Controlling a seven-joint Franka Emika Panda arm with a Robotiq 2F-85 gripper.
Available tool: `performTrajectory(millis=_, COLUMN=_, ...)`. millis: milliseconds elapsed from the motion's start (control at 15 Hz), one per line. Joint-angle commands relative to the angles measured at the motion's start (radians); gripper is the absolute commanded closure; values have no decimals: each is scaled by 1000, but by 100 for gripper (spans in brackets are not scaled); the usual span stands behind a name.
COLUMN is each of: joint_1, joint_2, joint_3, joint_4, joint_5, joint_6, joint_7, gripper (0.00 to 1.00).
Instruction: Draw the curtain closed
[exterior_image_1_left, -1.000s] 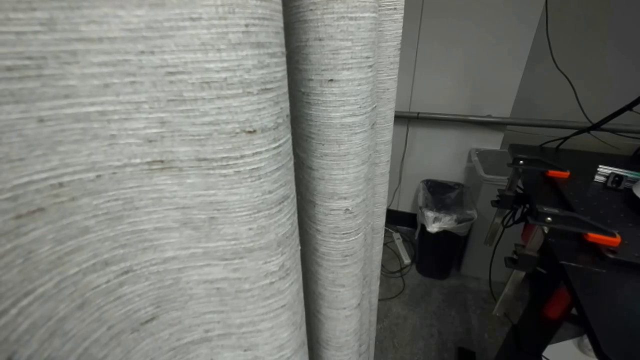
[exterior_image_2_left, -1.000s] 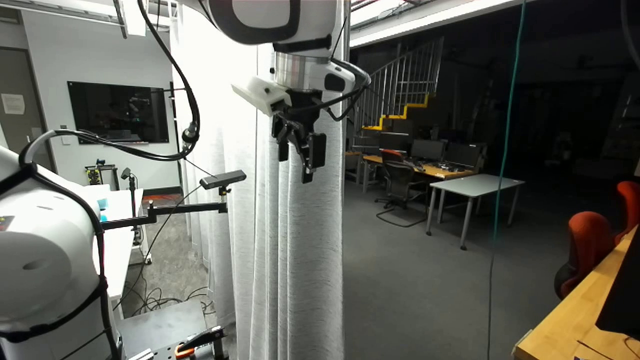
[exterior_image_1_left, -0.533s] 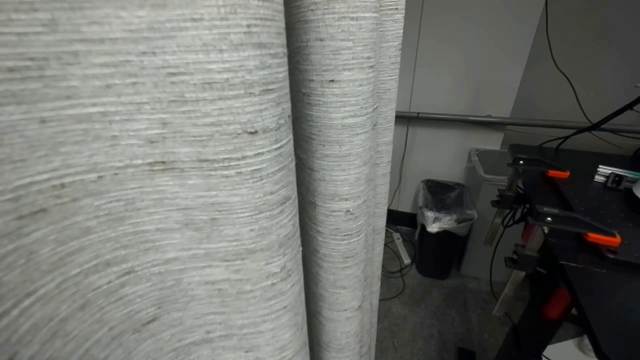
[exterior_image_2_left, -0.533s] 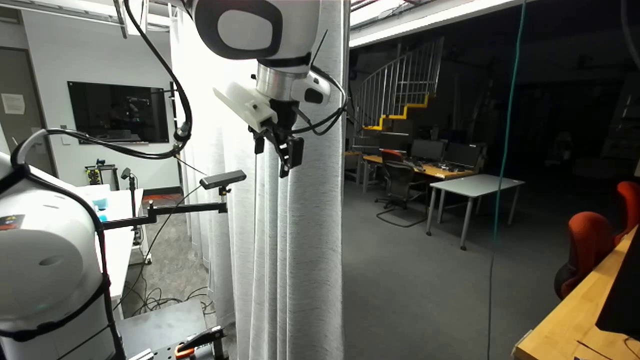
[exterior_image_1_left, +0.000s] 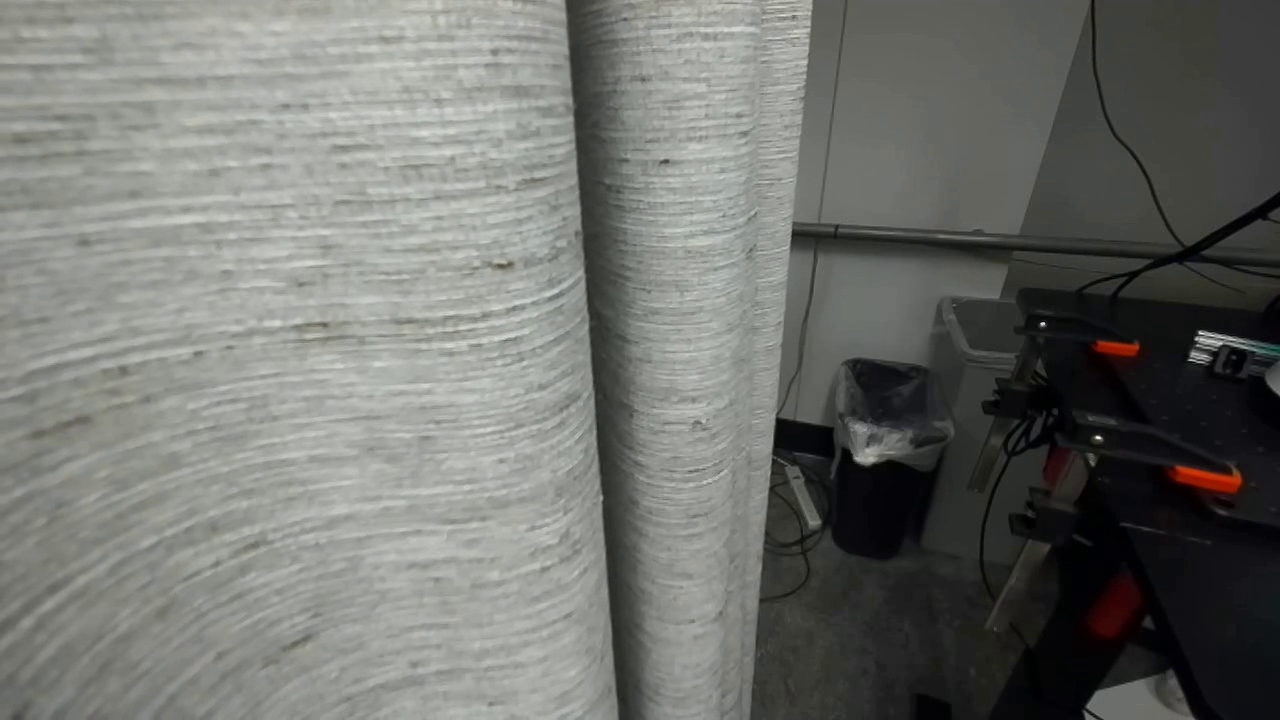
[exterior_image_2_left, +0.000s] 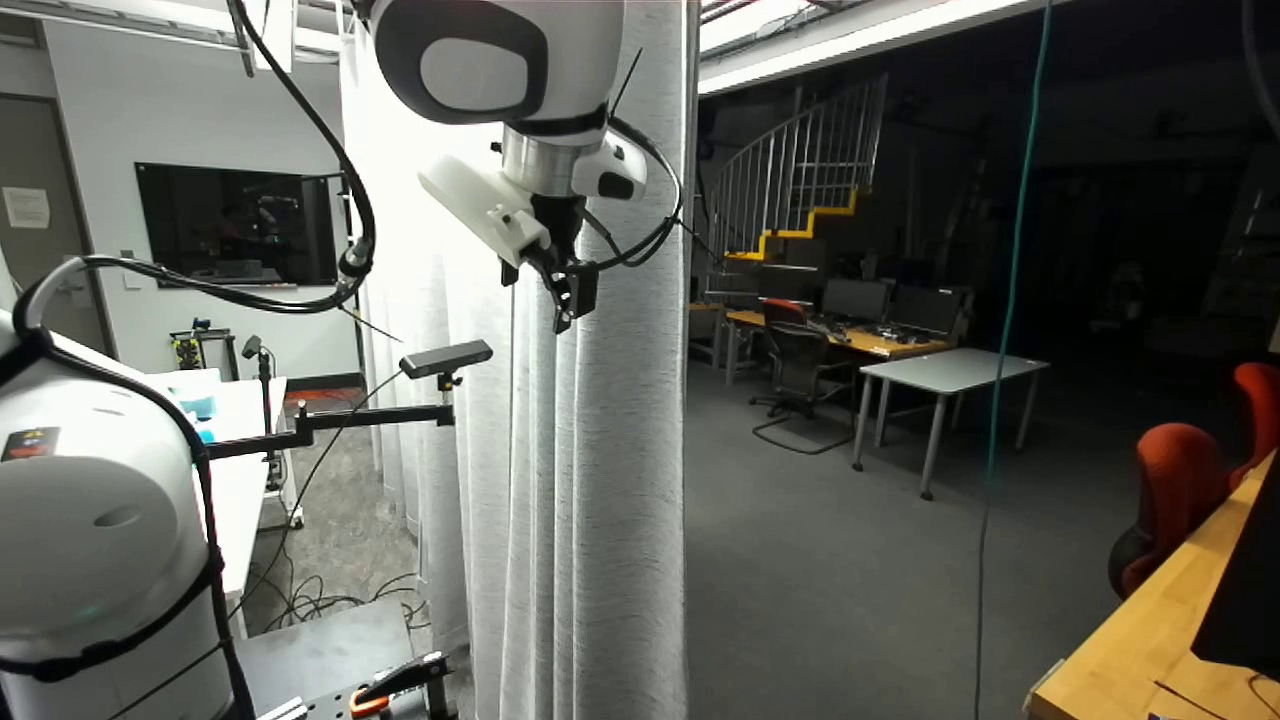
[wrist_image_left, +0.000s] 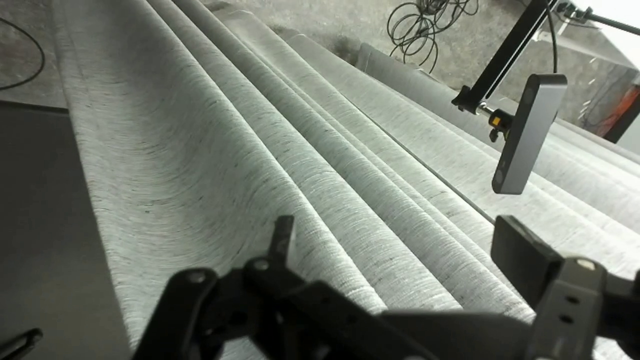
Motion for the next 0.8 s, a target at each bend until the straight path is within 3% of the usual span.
performTrajectory(millis=0, joint_1=-2, joint_2=2, joint_3=1, joint_4=3, joint_5=0, joint_6=-4, joint_7=0, gripper=0)
performTrajectory(millis=267, joint_1=4, joint_2=16, joint_3=22, joint_4=-23, joint_5=25, joint_6=101, joint_7=-10, gripper=0)
performTrajectory(millis=533, joint_1=41, joint_2=91, joint_3=61, joint_4=-44, joint_5=84, joint_6=387, joint_7=3, gripper=0)
performTrajectory(millis=733, joint_1=122, joint_2=134, joint_3=63, joint_4=-61, joint_5=186, joint_6=593, joint_7=-45, gripper=0)
